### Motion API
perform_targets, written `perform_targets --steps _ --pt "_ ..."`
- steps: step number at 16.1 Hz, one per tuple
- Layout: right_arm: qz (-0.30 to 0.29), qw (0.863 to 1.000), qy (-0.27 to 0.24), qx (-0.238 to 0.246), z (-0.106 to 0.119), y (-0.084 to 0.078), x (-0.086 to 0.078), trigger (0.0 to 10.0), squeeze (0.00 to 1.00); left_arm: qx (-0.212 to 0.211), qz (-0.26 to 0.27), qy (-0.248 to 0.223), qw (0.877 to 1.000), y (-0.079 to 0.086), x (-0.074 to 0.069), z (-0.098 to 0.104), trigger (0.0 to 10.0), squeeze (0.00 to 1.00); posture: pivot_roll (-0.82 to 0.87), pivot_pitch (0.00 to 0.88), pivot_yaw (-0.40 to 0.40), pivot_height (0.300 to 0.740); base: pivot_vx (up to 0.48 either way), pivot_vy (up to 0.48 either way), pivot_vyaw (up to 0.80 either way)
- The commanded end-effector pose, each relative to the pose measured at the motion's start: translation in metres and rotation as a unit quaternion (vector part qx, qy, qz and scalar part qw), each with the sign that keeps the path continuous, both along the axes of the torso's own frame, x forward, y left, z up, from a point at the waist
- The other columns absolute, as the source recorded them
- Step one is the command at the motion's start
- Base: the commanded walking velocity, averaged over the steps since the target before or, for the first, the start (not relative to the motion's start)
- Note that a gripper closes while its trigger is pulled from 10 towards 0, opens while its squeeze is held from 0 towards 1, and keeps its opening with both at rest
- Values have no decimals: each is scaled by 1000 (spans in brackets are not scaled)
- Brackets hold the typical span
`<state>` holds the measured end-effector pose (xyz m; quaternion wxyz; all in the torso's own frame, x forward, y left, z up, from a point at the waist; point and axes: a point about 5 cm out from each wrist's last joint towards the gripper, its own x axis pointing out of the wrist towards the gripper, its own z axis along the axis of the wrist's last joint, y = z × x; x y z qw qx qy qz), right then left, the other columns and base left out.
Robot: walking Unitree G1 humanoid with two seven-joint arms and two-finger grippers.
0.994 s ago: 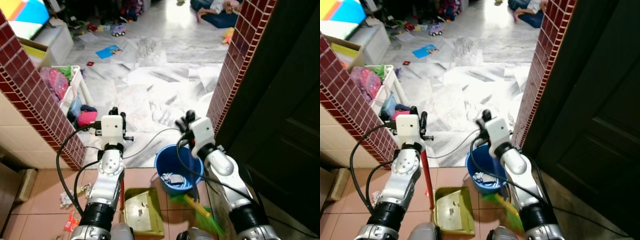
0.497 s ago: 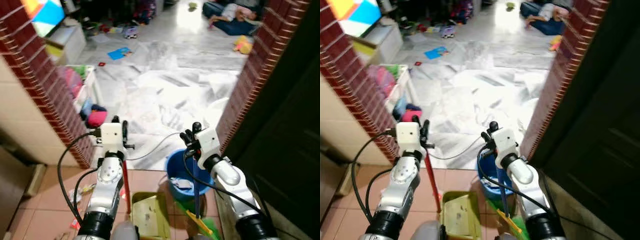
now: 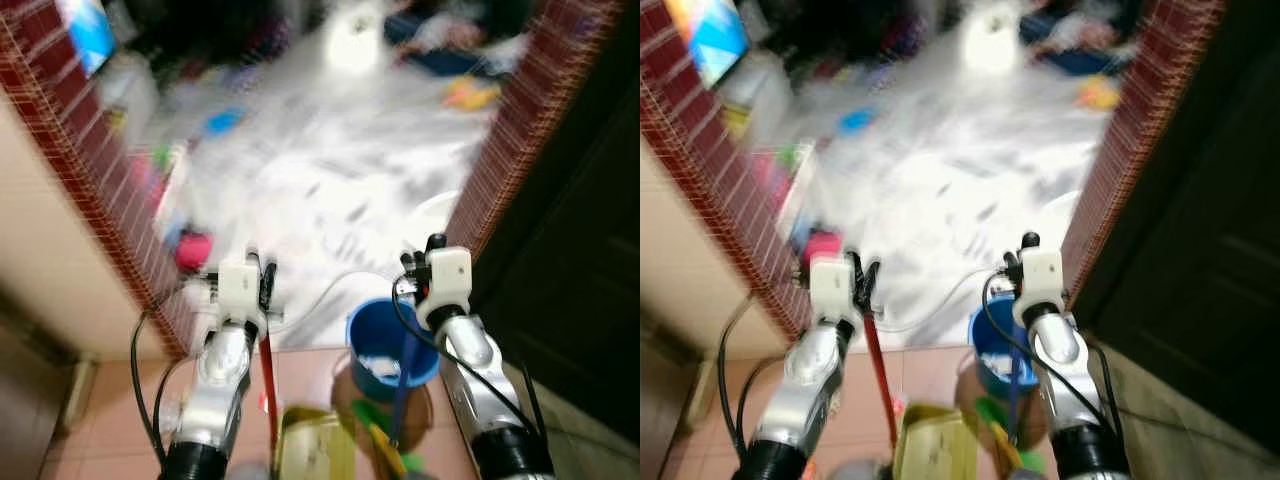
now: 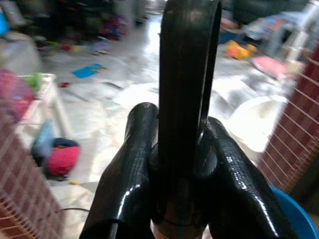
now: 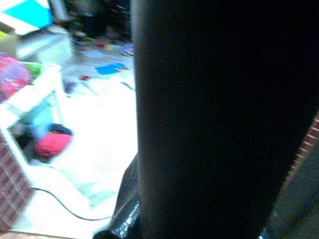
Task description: Sweep floor
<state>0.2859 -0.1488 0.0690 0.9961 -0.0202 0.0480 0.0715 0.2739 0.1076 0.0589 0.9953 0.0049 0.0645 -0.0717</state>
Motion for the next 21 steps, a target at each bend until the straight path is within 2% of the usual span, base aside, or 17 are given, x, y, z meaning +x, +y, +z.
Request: perform_targets --steps 1,4,7,15,19,21 --pt "-1 1000 -9 3 4 6 5 10000 0 8 -15 -14 1000 -1 3 6 10000 0 2 0 17 740 0 0 0" --pt "-12 1000 -10 5 5 5 9 10000 0 8 -34 -12 999 -8 2 6 10000 0 1 0 21 740 0 0 0" --pt "-15 1000 -15 7 6 7 13 10000 0 7 -37 -11 999 -8 3 5 10000 0 3 0 27 740 -181 0 0" --pt "-14 1000 -23 6 9 8 20 10000 0 0 -36 -24 999 -10 13 15 10000 0 6 0 24 740 -393 0 0" --pt "3 999 -34 13 12 13 22 10000 0 -2 -33 -30 999 -10 15 19 10000 0 9 0 25 740 -380 0 0" --pt "8 999 -52 -5 17 14 25 10000 0 -3 -31 -37 999 -11 18 23 10000 0 12 0 22 740 -323 0 0"
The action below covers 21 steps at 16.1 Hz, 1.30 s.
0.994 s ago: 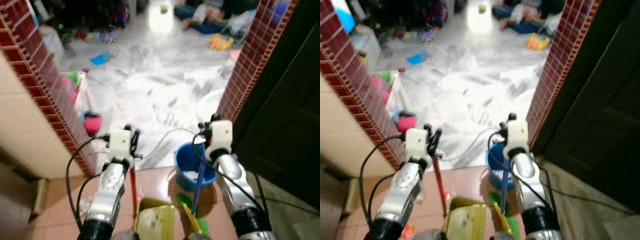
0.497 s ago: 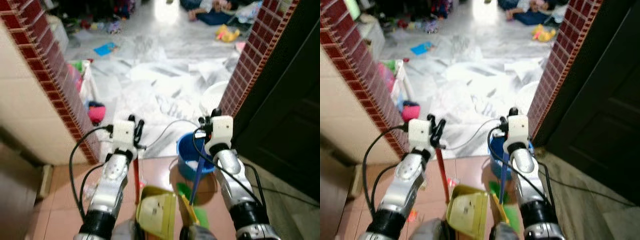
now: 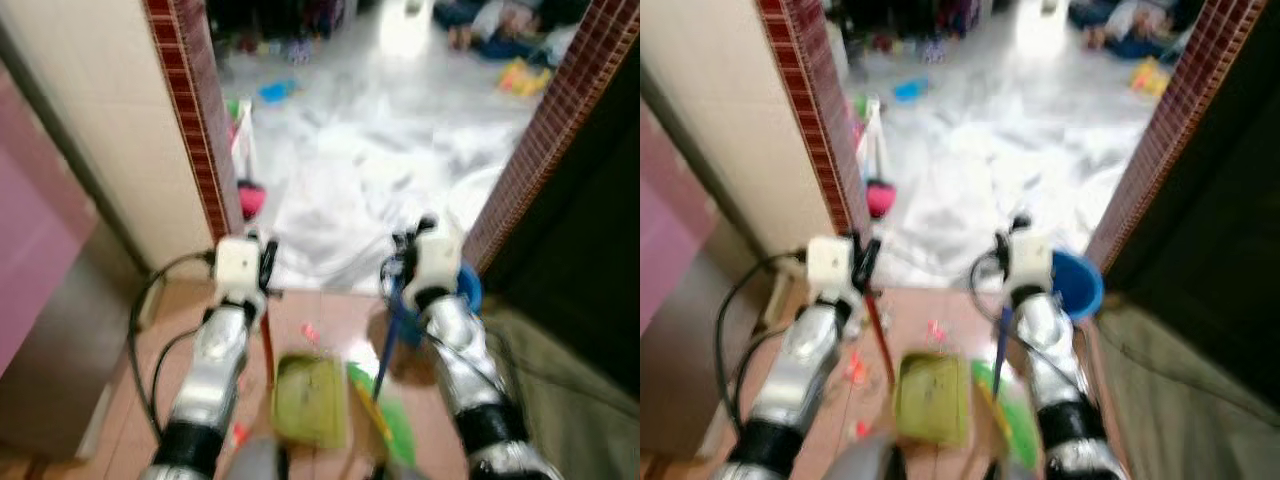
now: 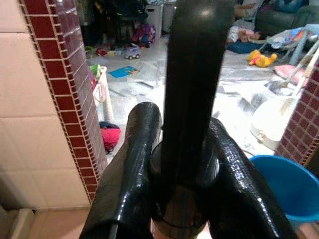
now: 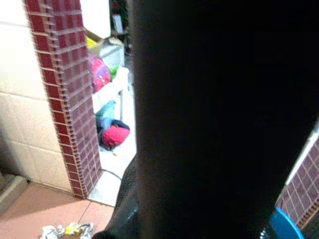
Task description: Sweep floor
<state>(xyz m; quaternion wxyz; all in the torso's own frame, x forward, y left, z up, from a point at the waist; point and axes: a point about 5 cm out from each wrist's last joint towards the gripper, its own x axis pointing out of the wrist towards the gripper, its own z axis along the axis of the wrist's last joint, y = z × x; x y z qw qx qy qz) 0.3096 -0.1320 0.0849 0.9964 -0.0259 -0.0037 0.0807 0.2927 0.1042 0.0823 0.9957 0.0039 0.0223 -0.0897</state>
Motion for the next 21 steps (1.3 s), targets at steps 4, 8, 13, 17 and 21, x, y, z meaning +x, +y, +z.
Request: perform_targets --steps 4,8,13,17,21 --pt "-52 996 -57 -40 30 -23 23 10000 0 7 -9 -18 1000 -7 11 12 10000 0 21 0 16 740 -76 0 0" --pt "-67 995 -62 -44 35 -27 29 10000 0 6 -4 -43 999 -11 17 29 10000 0 39 0 7 740 0 0 0" --pt "-116 988 -85 -59 41 -42 27 10000 0 13 23 -90 996 5 5 40 10000 0 28 0 12 740 0 0 0" --pt "-127 987 -83 -53 40 -49 25 10000 0 30 94 -142 985 35 7 55 10000 0 25 0 8 740 0 0 0" --pt "-124 988 -72 -50 34 -44 22 10000 0 2 94 -155 983 27 3 69 10000 0 22 0 13 740 0 120 -600"
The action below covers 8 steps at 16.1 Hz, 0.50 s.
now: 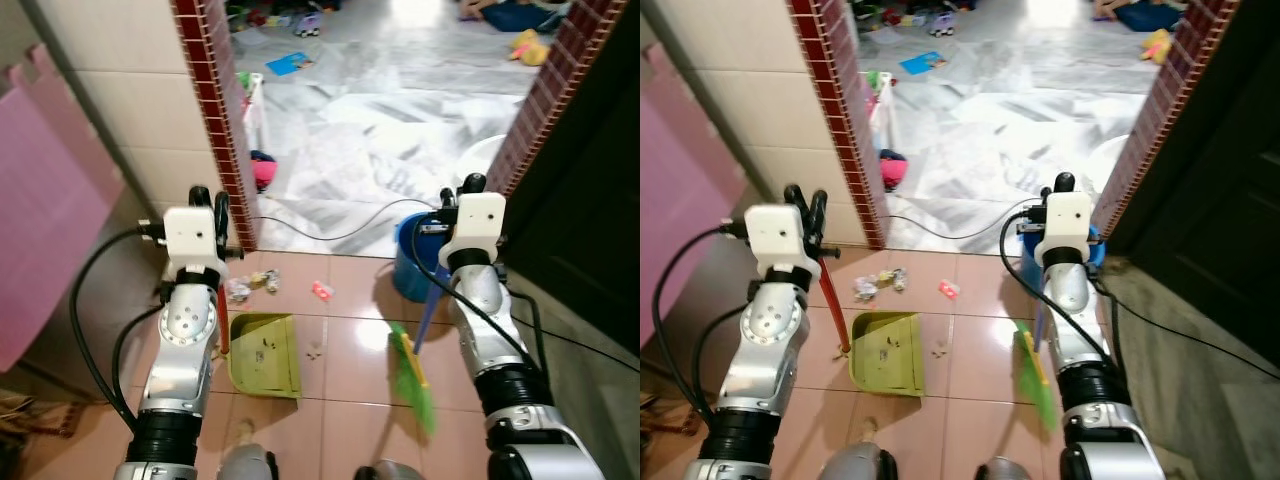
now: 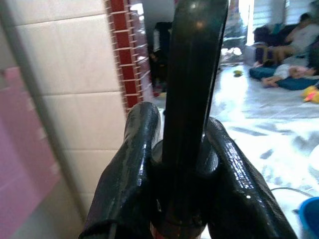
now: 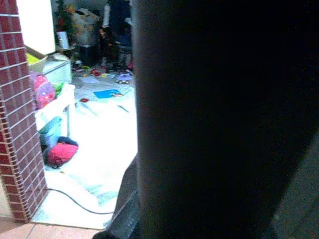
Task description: Sweep floor
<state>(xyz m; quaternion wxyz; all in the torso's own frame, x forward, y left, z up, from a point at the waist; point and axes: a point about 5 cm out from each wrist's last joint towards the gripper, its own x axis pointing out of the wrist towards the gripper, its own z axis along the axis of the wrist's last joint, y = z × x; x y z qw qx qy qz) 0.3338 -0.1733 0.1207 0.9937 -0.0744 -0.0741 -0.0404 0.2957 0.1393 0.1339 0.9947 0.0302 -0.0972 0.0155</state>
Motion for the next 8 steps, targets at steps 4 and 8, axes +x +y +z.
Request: perform_targets --steps 4,8 --pt "-1 1000 3 -7 0 -1 -1 10000 0 -4 1 -80 997 -8 3 42 10000 0 22 0 12 740 0 480 -473" --pt "7 1000 3 -8 1 2 2 10000 0 15 21 -89 996 -2 4 51 10000 0 34 0 3 740 0 480 0"
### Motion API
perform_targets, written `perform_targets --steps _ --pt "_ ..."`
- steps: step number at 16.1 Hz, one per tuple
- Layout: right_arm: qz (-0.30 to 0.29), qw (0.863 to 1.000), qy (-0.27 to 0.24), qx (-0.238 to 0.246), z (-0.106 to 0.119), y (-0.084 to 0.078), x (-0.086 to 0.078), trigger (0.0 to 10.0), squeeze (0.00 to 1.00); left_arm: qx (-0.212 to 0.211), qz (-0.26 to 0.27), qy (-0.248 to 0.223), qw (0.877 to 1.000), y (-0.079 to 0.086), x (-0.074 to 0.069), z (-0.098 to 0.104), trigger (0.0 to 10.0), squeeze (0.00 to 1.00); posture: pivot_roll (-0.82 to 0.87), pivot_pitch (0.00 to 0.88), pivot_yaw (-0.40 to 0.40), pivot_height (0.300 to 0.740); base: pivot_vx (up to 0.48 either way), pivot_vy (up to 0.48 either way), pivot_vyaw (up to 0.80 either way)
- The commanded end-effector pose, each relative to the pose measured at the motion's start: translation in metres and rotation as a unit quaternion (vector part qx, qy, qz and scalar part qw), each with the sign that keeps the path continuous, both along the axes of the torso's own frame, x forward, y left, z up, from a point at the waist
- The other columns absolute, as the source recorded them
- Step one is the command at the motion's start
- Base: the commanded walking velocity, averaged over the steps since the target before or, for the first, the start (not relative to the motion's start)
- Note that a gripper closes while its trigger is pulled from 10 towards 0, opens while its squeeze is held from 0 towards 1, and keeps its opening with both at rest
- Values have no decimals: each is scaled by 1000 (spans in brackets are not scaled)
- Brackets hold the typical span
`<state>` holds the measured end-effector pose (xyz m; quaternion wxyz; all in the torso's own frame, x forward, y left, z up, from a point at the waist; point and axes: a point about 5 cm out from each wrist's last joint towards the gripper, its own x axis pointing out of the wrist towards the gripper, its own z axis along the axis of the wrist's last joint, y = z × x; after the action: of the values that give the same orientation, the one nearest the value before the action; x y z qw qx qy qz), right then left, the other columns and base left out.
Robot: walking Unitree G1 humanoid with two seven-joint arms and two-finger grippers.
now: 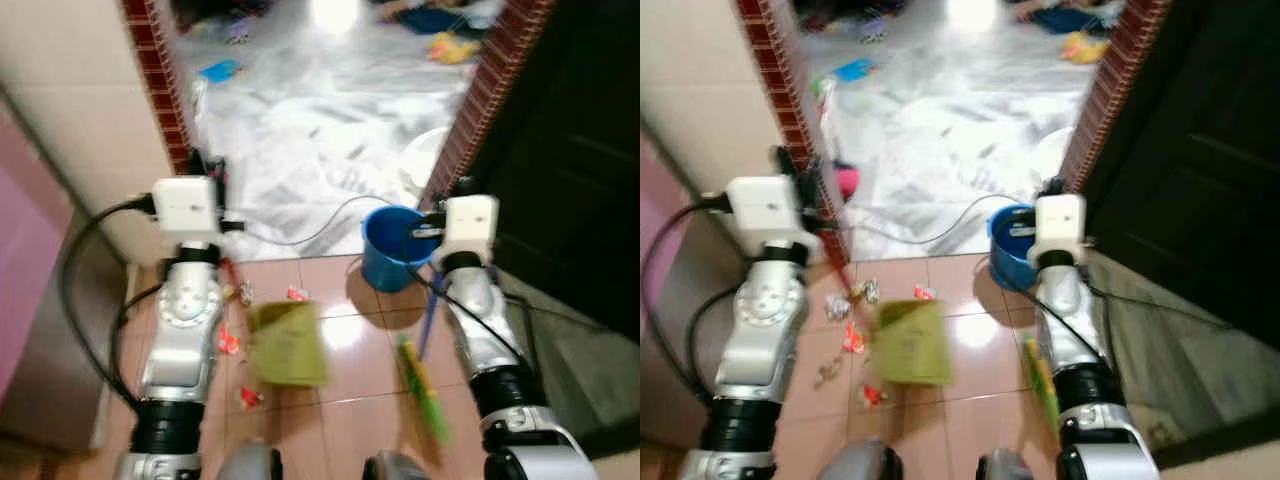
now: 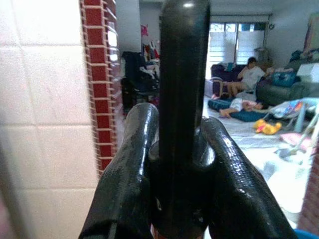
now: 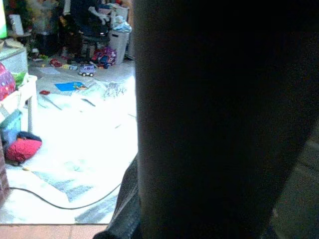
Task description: Sweep floor
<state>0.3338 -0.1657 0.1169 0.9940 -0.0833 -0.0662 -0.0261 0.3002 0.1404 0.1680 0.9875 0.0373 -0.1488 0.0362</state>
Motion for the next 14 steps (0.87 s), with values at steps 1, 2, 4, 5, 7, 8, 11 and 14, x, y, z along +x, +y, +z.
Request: perform_targets --steps 1,2,4,5,7,8,11,14 --pt "-3 1000 -5 0 3 -3 1 10000 0 18 3 -11 1000 -3 -4 3 10000 0 34 0 3 740 0 412 0" --pt "-3 1000 -5 0 3 -3 1 10000 0 19 3 -4 1000 -3 -6 -2 10000 0 34 0 3 740 0 0 0" --pt "-2 1000 -3 -2 2 -3 1 10000 0 23 0 3 1000 -4 -8 -5 10000 0 34 0 3 740 0 0 0" --pt "-2 1000 -2 -4 2 -3 1 10000 0 20 1 2 1000 -4 -9 -4 10000 0 34 0 3 740 0 0 0" --pt "-2 1000 -1 -5 2 -3 2 10000 0 24 5 1 1000 -5 -9 -3 10000 0 34 0 2 740 0 0 0" --pt "-2 1000 0 -5 1 -3 2 10000 0 24 6 2 1000 -5 -9 -3 10000 0 34 0 2 740 0 0 0" --pt "1 1000 1 -4 0 -1 2 10000 0 31 3 5 999 -7 -10 -5 10000 0 35 0 4 740 -87 0 0" --pt "4 1000 2 -2 0 1 1 10000 0 32 1 9 999 -9 -9 -6 10000 0 33 0 7 740 -290 0 0"
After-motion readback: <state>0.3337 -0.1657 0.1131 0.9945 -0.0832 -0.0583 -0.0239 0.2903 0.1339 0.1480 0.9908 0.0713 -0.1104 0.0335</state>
